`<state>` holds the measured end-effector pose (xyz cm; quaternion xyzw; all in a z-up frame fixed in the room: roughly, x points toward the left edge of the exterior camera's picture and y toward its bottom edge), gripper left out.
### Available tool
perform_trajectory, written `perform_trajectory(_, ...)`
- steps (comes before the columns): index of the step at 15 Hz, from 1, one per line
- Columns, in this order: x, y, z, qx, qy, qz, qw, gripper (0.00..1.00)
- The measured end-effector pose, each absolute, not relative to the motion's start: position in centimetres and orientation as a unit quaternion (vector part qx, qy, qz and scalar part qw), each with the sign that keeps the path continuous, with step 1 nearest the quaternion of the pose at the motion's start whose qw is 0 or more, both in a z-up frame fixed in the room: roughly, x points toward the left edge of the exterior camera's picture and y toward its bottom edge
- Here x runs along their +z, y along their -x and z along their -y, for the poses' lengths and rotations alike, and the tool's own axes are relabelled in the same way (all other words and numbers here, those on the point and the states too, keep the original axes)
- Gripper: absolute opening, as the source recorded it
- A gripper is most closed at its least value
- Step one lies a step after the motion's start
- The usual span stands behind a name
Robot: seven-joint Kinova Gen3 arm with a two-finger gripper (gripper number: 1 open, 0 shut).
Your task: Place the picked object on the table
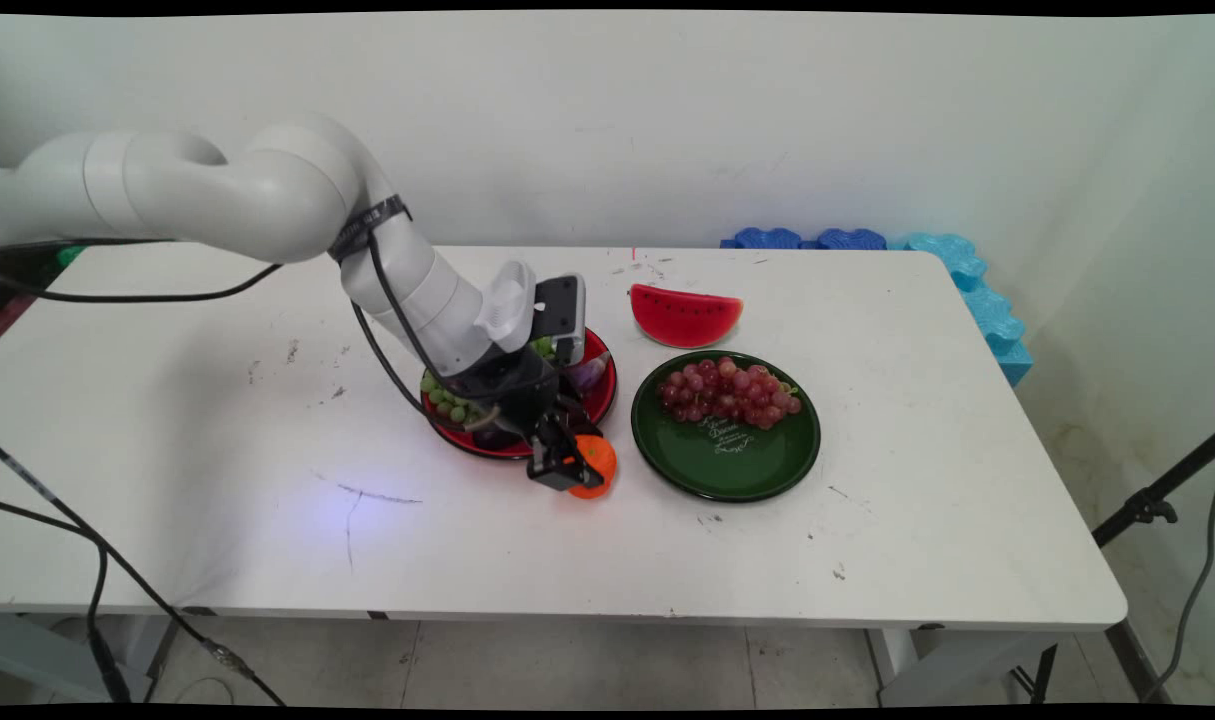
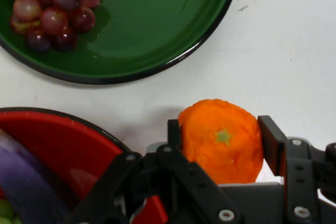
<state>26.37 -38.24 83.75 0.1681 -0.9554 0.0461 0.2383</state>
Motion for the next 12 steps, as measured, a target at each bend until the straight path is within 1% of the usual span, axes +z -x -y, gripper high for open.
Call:
perform_trajectory(8, 82.62, -26.59, 37.73, 0.048, -0.153, 0.955, 0.250, 0.00)
perform_trajectory(9, 82.58, -26.59, 37.66, 0.048, -0.152, 0.955, 0.251, 1.00)
perform_trajectory(12, 82.51, -26.59, 37.47, 0.047, -0.148, 0.954, 0.256, 1.00)
